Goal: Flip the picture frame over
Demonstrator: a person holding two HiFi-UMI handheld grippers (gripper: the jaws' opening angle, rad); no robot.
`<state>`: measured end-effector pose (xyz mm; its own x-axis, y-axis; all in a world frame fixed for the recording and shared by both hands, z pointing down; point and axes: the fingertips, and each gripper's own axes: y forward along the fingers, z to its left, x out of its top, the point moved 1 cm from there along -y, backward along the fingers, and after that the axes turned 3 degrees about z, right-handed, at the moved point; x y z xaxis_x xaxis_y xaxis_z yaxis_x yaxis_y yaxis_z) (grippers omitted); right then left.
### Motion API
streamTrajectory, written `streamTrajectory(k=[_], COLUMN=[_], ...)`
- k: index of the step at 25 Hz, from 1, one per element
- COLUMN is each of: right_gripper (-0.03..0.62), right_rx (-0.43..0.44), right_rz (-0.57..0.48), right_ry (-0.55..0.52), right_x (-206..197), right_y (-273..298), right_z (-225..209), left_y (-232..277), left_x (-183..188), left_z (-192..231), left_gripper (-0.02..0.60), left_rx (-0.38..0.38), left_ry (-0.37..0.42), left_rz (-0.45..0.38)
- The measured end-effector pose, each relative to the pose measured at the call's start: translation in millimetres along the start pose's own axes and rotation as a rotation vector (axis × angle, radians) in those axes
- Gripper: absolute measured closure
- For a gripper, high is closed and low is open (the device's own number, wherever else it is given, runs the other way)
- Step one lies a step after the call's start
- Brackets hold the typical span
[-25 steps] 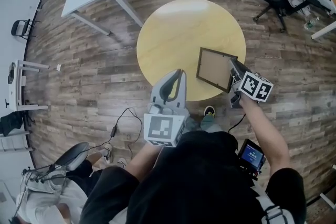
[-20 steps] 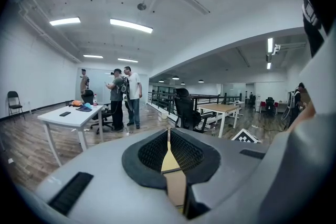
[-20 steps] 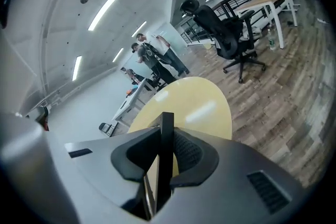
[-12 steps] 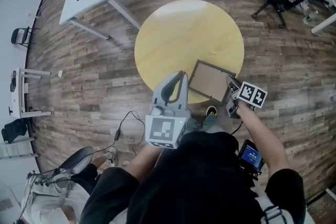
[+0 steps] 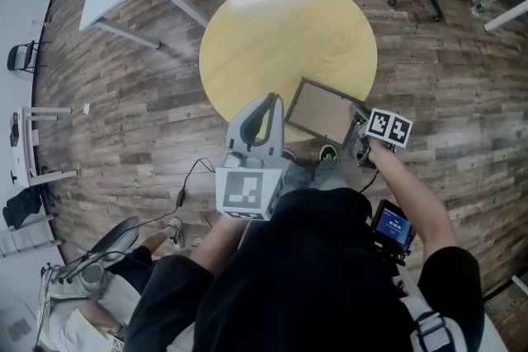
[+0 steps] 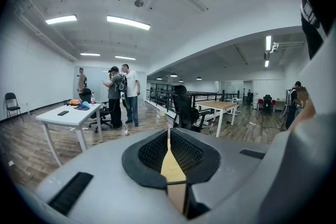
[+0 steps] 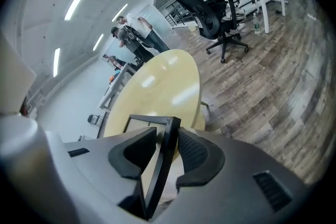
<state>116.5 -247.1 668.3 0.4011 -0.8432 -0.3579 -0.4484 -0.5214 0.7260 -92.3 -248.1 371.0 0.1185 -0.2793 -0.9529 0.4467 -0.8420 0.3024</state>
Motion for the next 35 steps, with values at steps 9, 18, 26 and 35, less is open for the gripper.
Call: streamTrajectory(k=[9,18,26,35], right_gripper=[0.456,0.454,0.454,0.454], right_rx=[-0.099,-0.132,-0.206,-0.109], right_rz=[0.107,0.117,0.054,-0.106], right_ry=[-0.044,-0.057,-0.171,-0.354], right_x=[-23.2,-19.5,-2.3,47.7], right_y=[16.2,20.2,11.5,-18.9], right_z=[-17.9,-14.8,-11.8,54.1], left_y=[3.0,0.0,-3.4,-11.6], left_x=[-9.5,-13.4,-10.6,0.1], left_z=[-4.3,-1.4,5.9,12.9], left_gripper=[0.548,0.547,0.547,0.547], left_rx=[-0.005,0.000,0.008,0.008], left_ry=[-0.007,-0.015,-0.015,-0.004], left_rz=[0.019,0.024,0.011,-0.025])
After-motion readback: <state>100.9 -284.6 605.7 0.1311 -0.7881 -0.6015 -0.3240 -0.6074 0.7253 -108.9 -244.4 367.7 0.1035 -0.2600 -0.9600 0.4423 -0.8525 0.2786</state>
